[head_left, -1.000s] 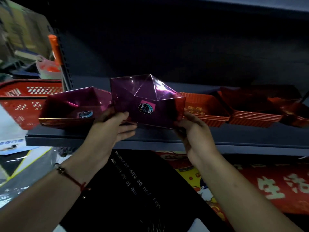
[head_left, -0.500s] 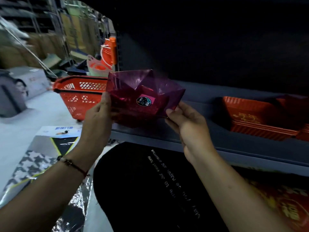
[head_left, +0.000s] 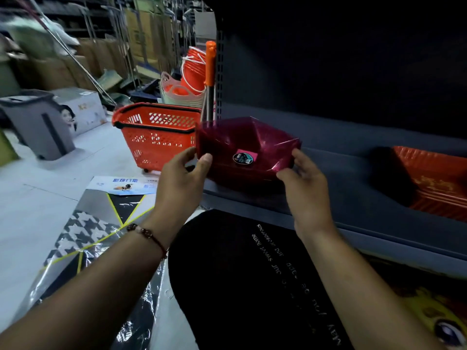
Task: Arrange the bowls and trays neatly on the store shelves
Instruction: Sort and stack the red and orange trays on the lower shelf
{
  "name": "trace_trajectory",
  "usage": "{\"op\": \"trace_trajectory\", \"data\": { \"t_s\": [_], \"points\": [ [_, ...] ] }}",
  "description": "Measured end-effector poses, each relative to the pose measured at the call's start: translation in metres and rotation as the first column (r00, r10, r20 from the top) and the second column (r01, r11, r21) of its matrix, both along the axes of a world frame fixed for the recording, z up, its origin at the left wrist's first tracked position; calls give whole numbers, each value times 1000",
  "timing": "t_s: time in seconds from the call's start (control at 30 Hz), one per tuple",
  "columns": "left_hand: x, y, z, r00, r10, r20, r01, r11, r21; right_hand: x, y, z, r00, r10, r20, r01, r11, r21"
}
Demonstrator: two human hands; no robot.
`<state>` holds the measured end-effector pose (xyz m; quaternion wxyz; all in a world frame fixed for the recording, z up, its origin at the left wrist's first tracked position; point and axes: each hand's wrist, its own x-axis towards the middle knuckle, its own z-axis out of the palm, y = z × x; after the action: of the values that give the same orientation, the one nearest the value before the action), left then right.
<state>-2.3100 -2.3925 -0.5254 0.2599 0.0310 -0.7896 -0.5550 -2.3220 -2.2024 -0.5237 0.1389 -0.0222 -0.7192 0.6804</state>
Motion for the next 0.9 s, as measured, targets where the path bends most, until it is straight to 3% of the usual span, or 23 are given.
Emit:
{"op": "trace_trajectory", "data": {
  "t_s": [0.23, 0.43, 0.53, 0.67, 0.77, 0.9],
  "points": [
    [-6, -8, -10, 994, 55, 92, -43, 990, -133, 4, -2, -9, 999, 45, 12, -45, 998, 31],
    [10, 1, -2, 992, 96, 80, -52, 901, -430, 15, 15, -3, 991, 129, 26, -131, 954, 271],
    [21, 17, 10, 997, 78, 19, -54, 822, -568, 30, 33, 5, 988, 152, 25, -144, 848, 510],
    [42, 57, 26, 1000, -24, -19, 6, 759, -651, 56, 74, 16, 989, 106, 105, -148, 620, 771],
    [61, 99, 31, 990, -141, 11, 102, 659, -745, 83, 117, 22, 996, 55, 76, -93, 494, 864],
    [84, 165, 34, 957, -261, 124, 250, 533, -808, 125, 192, 32, 997, -54, 62, -33, 433, 901]
  ]
}}
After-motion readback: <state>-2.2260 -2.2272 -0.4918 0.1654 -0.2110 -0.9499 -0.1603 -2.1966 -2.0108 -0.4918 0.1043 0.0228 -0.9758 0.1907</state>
